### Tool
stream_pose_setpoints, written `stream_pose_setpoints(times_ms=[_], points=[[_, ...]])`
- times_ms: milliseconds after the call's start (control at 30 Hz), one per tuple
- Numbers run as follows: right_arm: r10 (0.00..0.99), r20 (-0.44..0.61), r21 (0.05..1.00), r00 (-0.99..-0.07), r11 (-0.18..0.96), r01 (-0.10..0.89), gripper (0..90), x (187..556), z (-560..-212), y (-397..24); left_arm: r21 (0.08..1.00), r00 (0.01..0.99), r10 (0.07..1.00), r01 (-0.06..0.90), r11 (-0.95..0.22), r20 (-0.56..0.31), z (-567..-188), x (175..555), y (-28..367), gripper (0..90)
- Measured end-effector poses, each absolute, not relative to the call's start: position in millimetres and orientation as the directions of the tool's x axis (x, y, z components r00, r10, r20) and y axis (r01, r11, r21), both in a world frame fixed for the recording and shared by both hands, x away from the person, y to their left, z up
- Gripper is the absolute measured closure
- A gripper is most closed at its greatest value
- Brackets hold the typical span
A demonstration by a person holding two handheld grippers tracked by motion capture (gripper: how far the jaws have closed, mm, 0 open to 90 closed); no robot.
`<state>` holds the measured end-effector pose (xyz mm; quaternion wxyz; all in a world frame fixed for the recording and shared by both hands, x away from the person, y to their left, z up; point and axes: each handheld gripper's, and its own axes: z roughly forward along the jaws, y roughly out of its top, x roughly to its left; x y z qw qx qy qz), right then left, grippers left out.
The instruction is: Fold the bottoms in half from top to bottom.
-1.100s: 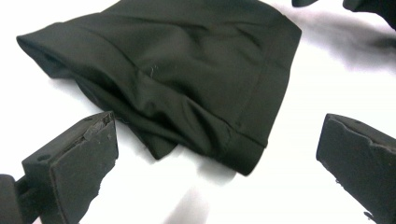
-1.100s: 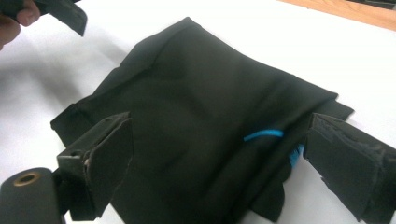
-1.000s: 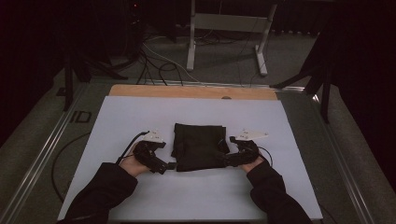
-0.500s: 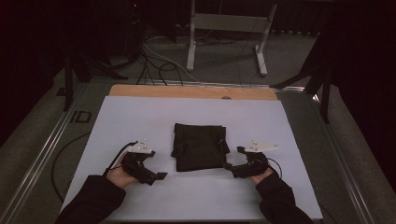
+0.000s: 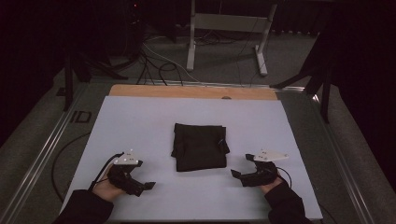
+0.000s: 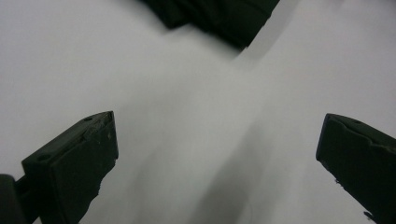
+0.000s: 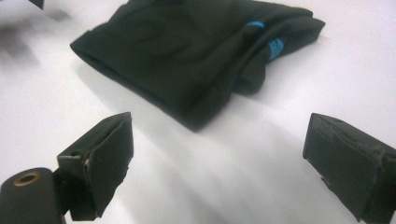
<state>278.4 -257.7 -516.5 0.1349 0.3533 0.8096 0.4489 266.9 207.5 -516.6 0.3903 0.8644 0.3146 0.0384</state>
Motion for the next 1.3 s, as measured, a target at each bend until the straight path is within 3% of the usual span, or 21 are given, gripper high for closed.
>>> stream_pose_setpoints(times_ms=[667,1300], points=[[0.750,0.073,0.805,-0.658,0.345,0.482,8.8,250.1,-524.7,-296.0,0.693,0.765,0.628,0.529,-0.490,-0.140,-521.1,243.6,237.7,0.2],[0.778,0.047,0.795,-0.627,0.351,0.495,8.9,240.4,-526.7,-310.2,0.716,0.751,0.641,0.534,-0.450,-0.159,-520.6,232.8,256.4,0.2]])
